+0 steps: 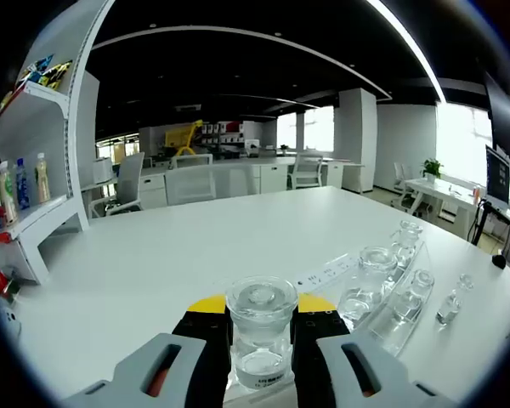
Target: Identify the label on the chemical reagent bottle, grasp the chemical reagent bottle, and place it in the designated position on the reagent rack
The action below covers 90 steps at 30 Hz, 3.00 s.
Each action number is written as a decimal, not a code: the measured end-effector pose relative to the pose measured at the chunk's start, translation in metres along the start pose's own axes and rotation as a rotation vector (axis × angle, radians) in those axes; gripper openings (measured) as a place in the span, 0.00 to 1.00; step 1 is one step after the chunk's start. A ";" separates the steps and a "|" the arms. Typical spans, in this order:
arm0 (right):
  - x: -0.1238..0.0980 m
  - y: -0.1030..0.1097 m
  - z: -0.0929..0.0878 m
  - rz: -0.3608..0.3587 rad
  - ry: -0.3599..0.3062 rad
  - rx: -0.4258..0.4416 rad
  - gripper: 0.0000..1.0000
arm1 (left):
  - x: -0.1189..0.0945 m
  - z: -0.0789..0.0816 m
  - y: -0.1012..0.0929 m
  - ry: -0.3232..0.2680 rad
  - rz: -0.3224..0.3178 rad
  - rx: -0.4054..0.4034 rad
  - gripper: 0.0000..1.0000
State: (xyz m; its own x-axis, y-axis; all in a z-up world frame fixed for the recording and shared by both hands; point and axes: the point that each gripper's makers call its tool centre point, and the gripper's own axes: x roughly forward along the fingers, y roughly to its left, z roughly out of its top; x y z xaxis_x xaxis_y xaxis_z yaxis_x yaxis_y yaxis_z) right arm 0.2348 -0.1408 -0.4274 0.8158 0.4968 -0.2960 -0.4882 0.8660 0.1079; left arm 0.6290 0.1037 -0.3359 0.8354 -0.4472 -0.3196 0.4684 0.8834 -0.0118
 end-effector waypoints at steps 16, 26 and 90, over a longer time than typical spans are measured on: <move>-0.003 0.000 0.001 -0.003 -0.006 -0.001 0.30 | -0.001 -0.011 0.001 0.042 0.022 0.008 0.27; -0.007 0.004 0.002 -0.005 -0.013 -0.004 0.29 | -0.020 -0.006 -0.011 0.014 0.023 0.000 0.36; -0.013 0.041 0.037 0.007 -0.068 -0.090 0.26 | -0.129 0.028 0.009 -0.053 -0.029 0.115 0.43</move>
State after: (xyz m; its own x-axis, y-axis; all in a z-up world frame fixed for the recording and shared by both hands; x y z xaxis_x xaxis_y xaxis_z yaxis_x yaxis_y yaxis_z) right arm 0.2158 -0.1090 -0.3840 0.8300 0.5078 -0.2306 -0.5171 0.8556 0.0227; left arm 0.5337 0.1657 -0.2679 0.8337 -0.4819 -0.2698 0.5200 0.8495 0.0894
